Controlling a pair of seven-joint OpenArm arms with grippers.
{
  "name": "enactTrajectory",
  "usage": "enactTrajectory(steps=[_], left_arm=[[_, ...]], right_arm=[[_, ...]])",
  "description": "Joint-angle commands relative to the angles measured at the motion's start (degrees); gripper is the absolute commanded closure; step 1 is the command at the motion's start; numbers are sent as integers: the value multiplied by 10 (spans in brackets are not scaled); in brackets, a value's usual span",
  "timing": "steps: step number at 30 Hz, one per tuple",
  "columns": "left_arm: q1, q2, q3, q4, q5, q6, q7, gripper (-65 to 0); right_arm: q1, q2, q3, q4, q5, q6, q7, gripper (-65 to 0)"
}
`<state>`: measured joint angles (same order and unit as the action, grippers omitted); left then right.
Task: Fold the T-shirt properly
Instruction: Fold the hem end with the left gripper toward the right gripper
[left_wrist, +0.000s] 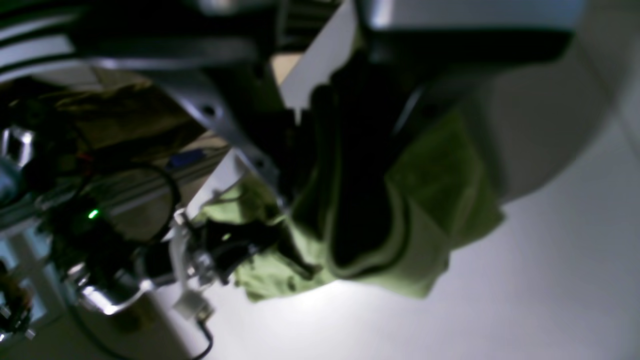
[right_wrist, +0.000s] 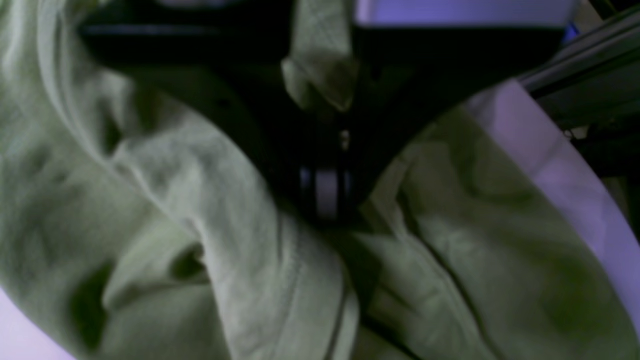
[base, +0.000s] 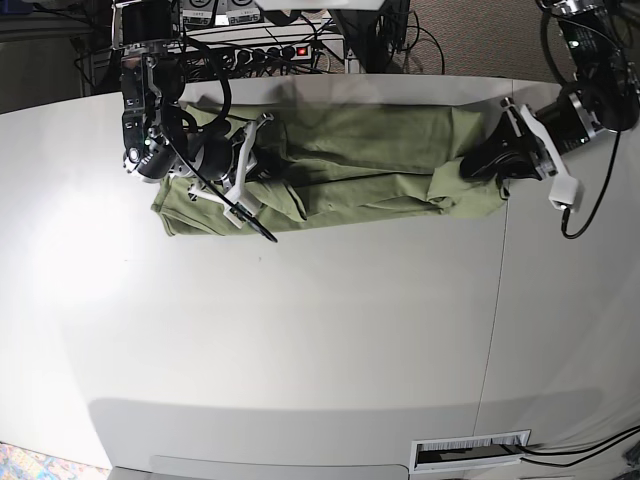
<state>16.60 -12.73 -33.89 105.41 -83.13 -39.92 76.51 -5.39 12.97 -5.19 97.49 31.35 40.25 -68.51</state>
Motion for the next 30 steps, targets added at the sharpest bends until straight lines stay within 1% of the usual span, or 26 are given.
enactTrajectory(steps=[1, 11, 14, 16, 21, 23, 27, 28, 29, 30], left_arm=[[-2, 4, -4, 12, -19, -1, -11, 0], [-6, 104, -4, 12, -19, -1, -29, 0], [-6, 120, -3, 12, -19, -1, -28, 0], [-5, 124, 4, 12, -19, -1, -29, 0], [-2, 129, 60, 12, -19, -1, -30, 0], [-2, 133, 83, 12, -19, -1, -30, -55], [-3, 138, 113, 12, -2, -1, -30, -213], [-3, 138, 118, 12, 6, -1, -31, -243], [-3, 138, 120, 12, 11, -1, -31, -261], [-3, 138, 120, 12, 13, -1, -31, -265]], right_arm=[[-2, 2, -1, -2, -23, -2, -28, 0], [-2, 2, -1, -2, -23, -2, -20, 0], [-2, 2, -1, -2, -23, -2, -19, 0], [-2, 2, -1, -1, -23, -2, -19, 0], [-2, 2, -1, -1, -23, -2, -17, 0], [-2, 2, -1, -1, -23, -2, -17, 0], [-2, 2, 0, -1, -23, -2, -17, 0], [-2, 2, 0, -1, -23, -2, -17, 0], [-2, 2, 0, -1, -23, -2, -17, 0], [-2, 2, 0, -1, -23, -2, -17, 0]])
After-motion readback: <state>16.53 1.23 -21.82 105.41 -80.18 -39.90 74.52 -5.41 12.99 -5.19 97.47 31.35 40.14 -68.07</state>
